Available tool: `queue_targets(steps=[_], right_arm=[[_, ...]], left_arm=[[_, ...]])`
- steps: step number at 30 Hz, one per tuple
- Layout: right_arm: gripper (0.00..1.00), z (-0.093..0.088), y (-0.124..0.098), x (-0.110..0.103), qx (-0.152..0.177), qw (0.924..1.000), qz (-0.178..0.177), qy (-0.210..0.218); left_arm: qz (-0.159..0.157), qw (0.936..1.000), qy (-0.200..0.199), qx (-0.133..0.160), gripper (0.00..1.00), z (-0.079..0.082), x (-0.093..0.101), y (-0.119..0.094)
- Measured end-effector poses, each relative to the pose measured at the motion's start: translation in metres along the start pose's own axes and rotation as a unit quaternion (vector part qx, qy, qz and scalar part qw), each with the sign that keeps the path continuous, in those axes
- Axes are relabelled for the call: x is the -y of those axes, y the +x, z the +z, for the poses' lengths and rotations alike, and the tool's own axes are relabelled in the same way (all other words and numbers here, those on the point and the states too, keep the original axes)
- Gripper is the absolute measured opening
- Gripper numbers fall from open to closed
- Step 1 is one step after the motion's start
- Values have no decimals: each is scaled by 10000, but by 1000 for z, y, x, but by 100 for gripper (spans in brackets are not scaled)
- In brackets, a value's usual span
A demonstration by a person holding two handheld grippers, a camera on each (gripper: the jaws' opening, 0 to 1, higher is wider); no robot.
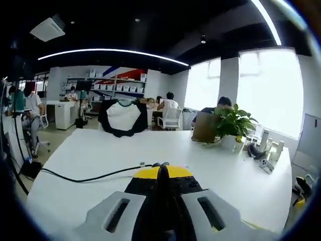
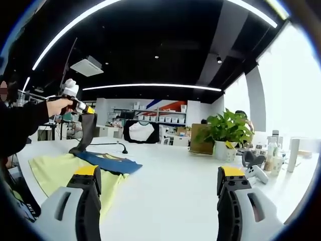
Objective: Fold the garment on the visible template until the final outline fits inside the template.
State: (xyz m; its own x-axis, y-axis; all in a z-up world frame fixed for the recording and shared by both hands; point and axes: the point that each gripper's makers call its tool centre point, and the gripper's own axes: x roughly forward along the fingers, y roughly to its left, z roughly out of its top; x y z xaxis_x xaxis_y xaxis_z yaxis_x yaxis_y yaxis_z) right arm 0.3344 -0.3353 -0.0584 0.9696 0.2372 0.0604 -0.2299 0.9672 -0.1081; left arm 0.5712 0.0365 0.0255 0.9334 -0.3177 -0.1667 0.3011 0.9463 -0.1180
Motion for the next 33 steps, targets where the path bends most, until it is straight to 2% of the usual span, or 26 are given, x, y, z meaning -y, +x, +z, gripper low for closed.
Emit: queue_targets(steps=[3,7,15,19,22,27,30,33], right_arm=[[99,0,-1,2,5,10000,-28,-8],[99,-1,-2,6,-8,10000,-66,-1],[99,-4,-2,8,-60,9999,-89,15],[99,-4,-1,9,-72,9999,-96,4],[99,-5,-1,9,-82,9999,-102,8],[98,-5,0,10,-97,9999,-114,14],[98,-6,0,11,-111,9999,-116,17],[99,-8,0,10,-166,9998,-100,-87]], left_arm=[[-112,9998,126,-66,2,-7,15,9],[-306,9994,102,-107,2,-14,31,17],[-533,9977,145,-390,2,-45,51,36],[-492,9970,204,-570,2,-65,56,46],[-616,9957,34,-692,2,-82,65,55],[-646,9942,-134,-846,2,-102,70,72],[-597,9939,-104,-924,2,-114,69,79],[-632,9921,-274,-1045,2,-127,76,81]])
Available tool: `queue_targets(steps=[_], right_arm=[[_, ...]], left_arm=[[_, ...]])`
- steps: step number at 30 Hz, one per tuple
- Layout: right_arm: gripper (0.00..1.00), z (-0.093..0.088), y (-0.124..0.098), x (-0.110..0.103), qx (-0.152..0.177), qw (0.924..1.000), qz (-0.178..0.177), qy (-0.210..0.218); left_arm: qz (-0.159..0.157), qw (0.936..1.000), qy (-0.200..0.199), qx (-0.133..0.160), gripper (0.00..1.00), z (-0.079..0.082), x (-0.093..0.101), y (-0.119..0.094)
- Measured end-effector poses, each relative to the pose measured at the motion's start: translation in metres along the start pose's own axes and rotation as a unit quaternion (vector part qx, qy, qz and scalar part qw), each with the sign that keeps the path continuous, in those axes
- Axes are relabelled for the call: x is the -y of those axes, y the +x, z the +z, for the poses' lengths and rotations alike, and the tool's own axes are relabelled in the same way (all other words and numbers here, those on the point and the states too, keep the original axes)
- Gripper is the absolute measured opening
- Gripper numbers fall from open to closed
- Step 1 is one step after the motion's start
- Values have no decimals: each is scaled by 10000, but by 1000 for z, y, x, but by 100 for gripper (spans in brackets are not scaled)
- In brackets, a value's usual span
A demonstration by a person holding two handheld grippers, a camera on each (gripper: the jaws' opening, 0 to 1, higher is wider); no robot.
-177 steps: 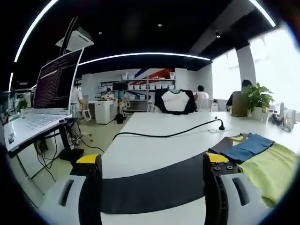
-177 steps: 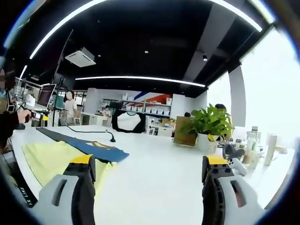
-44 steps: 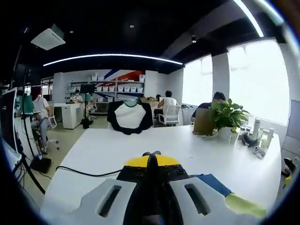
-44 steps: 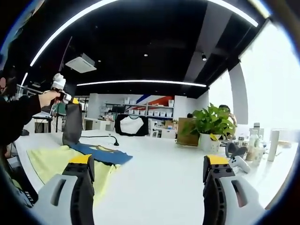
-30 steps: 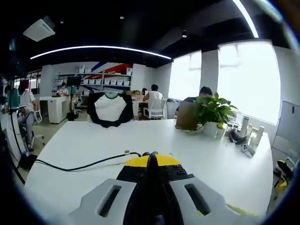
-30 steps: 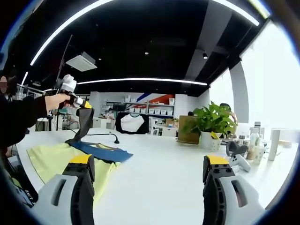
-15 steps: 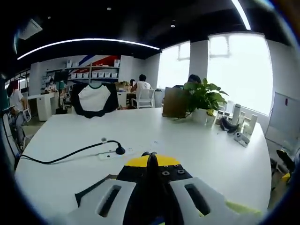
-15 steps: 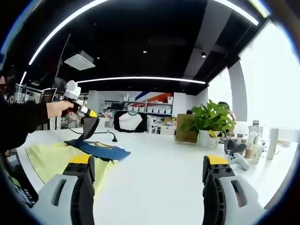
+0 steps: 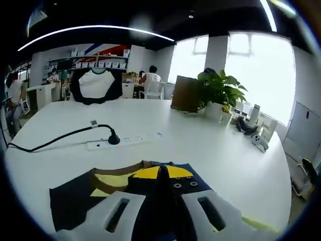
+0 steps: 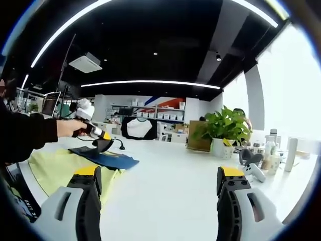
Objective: Fold the garment on the visible template until the final outline fits inside the template.
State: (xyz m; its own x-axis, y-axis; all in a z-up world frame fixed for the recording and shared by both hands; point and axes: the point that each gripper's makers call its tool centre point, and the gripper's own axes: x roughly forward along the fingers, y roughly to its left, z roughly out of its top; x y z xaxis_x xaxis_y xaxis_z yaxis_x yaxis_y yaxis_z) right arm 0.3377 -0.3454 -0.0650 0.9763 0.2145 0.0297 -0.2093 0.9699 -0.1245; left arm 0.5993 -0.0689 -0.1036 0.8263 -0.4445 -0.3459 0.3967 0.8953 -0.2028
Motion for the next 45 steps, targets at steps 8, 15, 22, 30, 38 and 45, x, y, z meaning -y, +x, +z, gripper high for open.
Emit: queue_targets(steps=[8,15,22,30,38,45], right_arm=[[98,-2,-1,5,-16,10000,-44,65],[98,1,-6,16,33,9998,-207,67],[98,-2,-4,13,-3,9998,-156,104],[98,-1,-5,13,16,9998,-172,100],[98,0,-5,12,15,9998,-170,87],[98,1,-5,12,25,9998,-178,85]], left_arm=[[37,9998,-12,-187,3,-23,2,14],[-99,9993,-146,-335,3,-39,13,23],[-333,9984,-354,-285,5,-47,25,27],[-787,9946,-430,519,62,-20,40,27],[-753,9961,-45,466,97,-23,34,-5],[-876,9954,-262,302,89,-37,33,-28]])
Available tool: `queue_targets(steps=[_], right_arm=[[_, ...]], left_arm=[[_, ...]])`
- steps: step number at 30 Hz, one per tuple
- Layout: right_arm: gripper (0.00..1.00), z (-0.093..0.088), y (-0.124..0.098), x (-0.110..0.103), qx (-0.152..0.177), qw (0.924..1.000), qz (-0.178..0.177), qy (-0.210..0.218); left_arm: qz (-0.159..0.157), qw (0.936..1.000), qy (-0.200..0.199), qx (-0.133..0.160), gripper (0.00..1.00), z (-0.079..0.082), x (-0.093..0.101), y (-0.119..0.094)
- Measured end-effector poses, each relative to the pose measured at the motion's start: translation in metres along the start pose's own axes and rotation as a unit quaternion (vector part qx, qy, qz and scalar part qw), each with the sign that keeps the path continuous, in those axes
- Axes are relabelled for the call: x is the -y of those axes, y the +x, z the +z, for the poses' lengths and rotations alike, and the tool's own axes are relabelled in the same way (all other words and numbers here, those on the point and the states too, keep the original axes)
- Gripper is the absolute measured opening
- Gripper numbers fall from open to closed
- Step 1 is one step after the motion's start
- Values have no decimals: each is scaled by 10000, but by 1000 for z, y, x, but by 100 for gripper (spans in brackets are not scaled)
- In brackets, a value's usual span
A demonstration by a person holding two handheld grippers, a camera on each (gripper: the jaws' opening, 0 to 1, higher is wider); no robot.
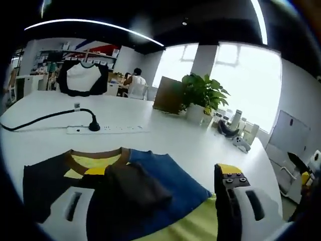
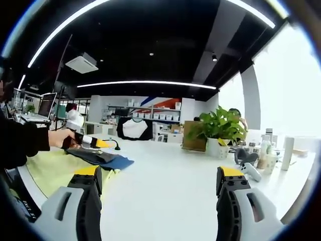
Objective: Fold the garment on the visible template until the final outline fits inside the template.
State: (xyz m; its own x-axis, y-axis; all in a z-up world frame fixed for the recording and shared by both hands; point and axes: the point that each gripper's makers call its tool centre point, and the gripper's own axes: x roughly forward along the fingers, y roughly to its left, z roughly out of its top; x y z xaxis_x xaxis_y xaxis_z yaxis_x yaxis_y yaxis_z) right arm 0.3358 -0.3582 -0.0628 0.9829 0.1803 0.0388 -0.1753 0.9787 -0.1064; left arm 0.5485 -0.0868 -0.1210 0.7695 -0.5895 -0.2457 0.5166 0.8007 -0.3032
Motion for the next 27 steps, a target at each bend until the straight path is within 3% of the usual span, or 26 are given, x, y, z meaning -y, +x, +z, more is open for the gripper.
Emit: queue_targets(steps=[9,15,19,23,27], right_arm=[[98,3,-2,4,32,10000,-40,-6],[98,5,-5,7,62,10000,-76,1],[97,6,-7,10,95,9999,-131,4],[97,5,-7,11,80,9998,-154,11],[97,5,-7,11,80,9999,-137,14]], left_arm=[[48,9996,-275,-86,85,-6,-7,-1],[-75,9943,-1020,-286,71,-19,-9,5],[-50,9938,-1057,-334,61,-24,-11,4],[-204,9858,-1631,-354,53,-22,-11,10],[-18,9852,-1645,-487,48,-30,-21,19]])
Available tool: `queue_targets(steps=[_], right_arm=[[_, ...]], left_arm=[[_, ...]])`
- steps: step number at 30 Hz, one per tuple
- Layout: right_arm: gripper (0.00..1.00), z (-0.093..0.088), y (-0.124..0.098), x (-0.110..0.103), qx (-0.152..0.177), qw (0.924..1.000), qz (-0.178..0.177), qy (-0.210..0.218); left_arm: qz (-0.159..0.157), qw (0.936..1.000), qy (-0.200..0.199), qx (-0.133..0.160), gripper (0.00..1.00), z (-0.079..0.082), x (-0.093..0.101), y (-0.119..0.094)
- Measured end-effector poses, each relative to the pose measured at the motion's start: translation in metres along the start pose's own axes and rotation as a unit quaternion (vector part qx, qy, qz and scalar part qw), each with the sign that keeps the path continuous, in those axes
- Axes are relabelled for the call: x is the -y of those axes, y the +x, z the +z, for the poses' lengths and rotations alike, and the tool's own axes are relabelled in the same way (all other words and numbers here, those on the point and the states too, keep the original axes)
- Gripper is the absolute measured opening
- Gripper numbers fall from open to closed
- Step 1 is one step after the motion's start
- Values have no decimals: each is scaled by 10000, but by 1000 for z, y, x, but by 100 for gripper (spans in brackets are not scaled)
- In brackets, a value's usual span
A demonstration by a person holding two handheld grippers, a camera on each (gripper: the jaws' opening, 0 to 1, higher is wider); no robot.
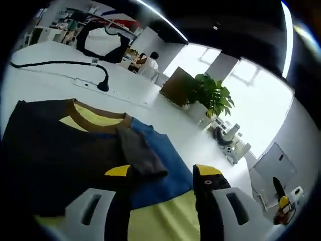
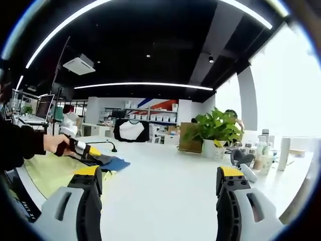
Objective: Fold the garment on the visible template until the final outline fits inside the template.
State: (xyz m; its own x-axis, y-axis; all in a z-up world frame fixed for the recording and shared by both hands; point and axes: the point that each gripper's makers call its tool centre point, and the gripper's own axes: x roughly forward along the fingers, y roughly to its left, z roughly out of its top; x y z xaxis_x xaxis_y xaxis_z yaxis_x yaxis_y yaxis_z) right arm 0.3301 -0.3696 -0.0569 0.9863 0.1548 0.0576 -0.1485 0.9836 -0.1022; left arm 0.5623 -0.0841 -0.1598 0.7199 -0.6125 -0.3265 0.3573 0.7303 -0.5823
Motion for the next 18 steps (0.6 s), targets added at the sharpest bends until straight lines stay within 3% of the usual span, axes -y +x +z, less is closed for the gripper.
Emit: queue_targets(steps=[3,5,8,10,18], right_arm=[[97,1,-1,1,12,10000,-26,0],[97,0,-1,2,5,10000,-39,3],[97,-1,-1,2,-8,10000,-34,11],[97,0,-1,1,-4,10000,-28,8],[97,-1,-1,5,-14,10000,-65,28]], left_arm=[[-145,9990,-413,-126,29,-5,4,2],[-136,9992,-346,-173,19,-4,2,7],[-132,9993,-272,-211,15,-6,5,9],[-148,9993,-269,-222,3,-7,9,10],[-260,9995,116,-161,1,14,37,21]])
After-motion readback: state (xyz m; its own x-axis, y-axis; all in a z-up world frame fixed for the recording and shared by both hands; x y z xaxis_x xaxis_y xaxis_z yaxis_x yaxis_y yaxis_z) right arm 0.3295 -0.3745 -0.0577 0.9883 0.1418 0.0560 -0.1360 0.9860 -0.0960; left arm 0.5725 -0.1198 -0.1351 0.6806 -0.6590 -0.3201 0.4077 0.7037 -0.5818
